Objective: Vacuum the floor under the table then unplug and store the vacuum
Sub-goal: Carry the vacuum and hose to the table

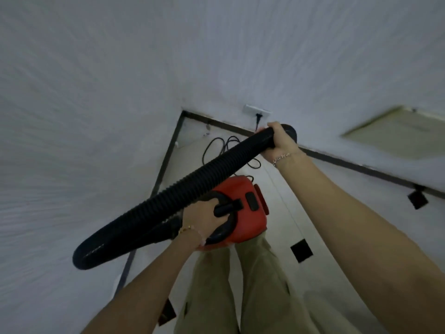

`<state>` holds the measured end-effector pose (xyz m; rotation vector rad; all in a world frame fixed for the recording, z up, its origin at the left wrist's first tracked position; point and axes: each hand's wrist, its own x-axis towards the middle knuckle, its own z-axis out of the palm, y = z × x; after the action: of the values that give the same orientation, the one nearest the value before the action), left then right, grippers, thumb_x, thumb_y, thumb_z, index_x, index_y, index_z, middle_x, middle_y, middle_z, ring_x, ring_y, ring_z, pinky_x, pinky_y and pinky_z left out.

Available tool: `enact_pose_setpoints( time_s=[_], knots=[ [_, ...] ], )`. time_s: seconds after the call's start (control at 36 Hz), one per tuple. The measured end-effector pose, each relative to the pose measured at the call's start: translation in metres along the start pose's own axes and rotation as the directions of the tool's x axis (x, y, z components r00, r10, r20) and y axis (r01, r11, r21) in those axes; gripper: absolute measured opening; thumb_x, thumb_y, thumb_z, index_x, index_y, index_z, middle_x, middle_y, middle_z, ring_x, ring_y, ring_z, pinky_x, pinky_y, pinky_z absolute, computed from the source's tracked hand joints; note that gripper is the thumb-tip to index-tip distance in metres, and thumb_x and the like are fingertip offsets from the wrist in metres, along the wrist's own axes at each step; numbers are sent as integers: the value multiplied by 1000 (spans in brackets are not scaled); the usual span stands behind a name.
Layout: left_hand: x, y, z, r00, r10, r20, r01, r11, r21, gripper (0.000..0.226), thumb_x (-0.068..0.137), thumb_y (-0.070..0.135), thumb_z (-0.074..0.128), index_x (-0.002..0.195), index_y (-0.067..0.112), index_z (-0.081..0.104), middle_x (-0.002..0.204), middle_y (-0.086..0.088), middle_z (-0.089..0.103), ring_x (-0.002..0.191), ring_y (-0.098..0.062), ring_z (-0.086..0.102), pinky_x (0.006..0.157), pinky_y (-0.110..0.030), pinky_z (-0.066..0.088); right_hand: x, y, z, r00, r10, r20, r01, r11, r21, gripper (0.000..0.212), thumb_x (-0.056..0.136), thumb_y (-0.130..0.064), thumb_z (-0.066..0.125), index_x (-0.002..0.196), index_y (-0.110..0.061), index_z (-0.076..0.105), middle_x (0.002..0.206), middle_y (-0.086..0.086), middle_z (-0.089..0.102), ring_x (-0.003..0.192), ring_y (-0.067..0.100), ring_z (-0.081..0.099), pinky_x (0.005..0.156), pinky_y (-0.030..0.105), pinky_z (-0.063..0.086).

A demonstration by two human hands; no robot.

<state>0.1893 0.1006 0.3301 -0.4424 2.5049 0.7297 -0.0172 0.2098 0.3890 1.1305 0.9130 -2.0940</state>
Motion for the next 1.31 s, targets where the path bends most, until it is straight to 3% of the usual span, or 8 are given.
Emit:
enact_pose_setpoints(
  time_s=[0.22,0.36,0.56,0.67,0.83,0.97,1.17,1.31],
  knots=[
    [-37,84,-35,963,259,80,-271,937,220,33,83,57,50,71,27,50,76,1,67,71,-20,63,60,-33,50,-96,-89,-85,983,-138,-118,163,959,233,24,96,-16,52,74,-9,46,65,5,50,59,15,48,50,30,53],
    [-36,150,-34,886,419,200,-464,824,325,32,80,61,51,75,29,51,77,3,67,71,-18,63,62,-32,50,-144,-147,-140,965,-193,-175,250,876,412,33,97,-17,49,67,-6,45,36,9,54,45,22,56,29,29,47],
    [-35,262,1,720,594,359,-693,594,408,37,78,62,50,86,29,63,78,5,69,70,-15,63,55,-27,43,-186,-212,-259,921,-252,-296,384,709,591,24,94,-12,52,71,-6,47,61,5,55,60,19,51,50,36,53],
    [-34,334,32,674,604,426,-739,535,410,40,77,64,47,79,27,62,76,7,68,68,-12,63,56,-28,49,-206,-254,-331,915,-255,-313,403,613,680,20,93,-9,53,74,-6,49,67,4,52,59,16,52,43,30,54],
    [-34,453,82,608,628,486,-793,508,336,36,76,62,50,86,32,66,81,10,69,75,-11,64,66,-34,55,-235,-328,-420,897,-280,-341,440,503,744,15,92,-7,53,77,-7,50,71,5,54,63,16,52,62,34,50],
    [-41,555,116,537,705,463,-843,435,315,31,77,58,57,84,30,68,77,8,70,70,-9,64,58,-30,52,-272,-382,-495,880,-311,-360,459,360,812,26,91,-8,54,66,0,56,56,10,55,64,19,50,103,27,45],
    [-52,690,171,454,738,499,-890,407,207,29,79,53,62,92,28,70,86,5,73,79,-14,67,70,-36,56,-341,-445,-587,803,-400,-442,581,360,730,18,92,-14,55,78,-2,54,77,9,56,69,19,55,69,32,51],
    [-55,778,223,365,785,501,-927,259,270,33,77,60,60,93,33,70,83,6,74,75,-12,67,63,-31,56,-370,-496,-652,761,-419,-495,628,288,723,13,92,-14,58,87,-3,53,83,12,55,72,22,55,82,30,49]
  ],
)
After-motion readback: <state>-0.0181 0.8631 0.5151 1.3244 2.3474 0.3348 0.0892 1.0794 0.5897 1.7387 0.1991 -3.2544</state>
